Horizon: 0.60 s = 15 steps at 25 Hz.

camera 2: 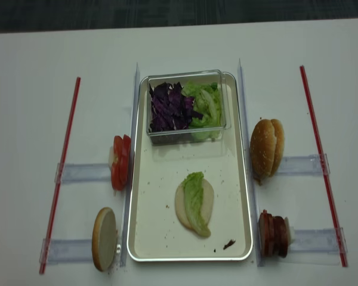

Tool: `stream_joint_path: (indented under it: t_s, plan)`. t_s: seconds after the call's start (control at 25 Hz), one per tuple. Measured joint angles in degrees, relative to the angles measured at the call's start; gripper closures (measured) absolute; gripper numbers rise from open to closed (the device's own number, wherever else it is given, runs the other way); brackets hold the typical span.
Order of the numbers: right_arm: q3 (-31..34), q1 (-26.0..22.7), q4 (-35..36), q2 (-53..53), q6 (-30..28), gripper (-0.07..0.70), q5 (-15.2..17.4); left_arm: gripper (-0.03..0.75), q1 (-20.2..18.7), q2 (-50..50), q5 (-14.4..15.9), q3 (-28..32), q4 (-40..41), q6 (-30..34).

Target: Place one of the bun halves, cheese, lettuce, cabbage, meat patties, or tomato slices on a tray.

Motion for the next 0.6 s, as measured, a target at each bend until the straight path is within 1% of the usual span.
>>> stream_joint_path:
  t_s: [0.16,0.6]
  plan:
    - [0.0,0.0,0.0,-2.7,0.0,0.101,0.0,0.413,0.0,0.0,0.0,0.0,0.0,0.0]
    - [0.0,0.0,-0.4,-2.8,1.1,0.1,0.1,0.413,0.0,0.0,0.0,0.0,0.0,0.0]
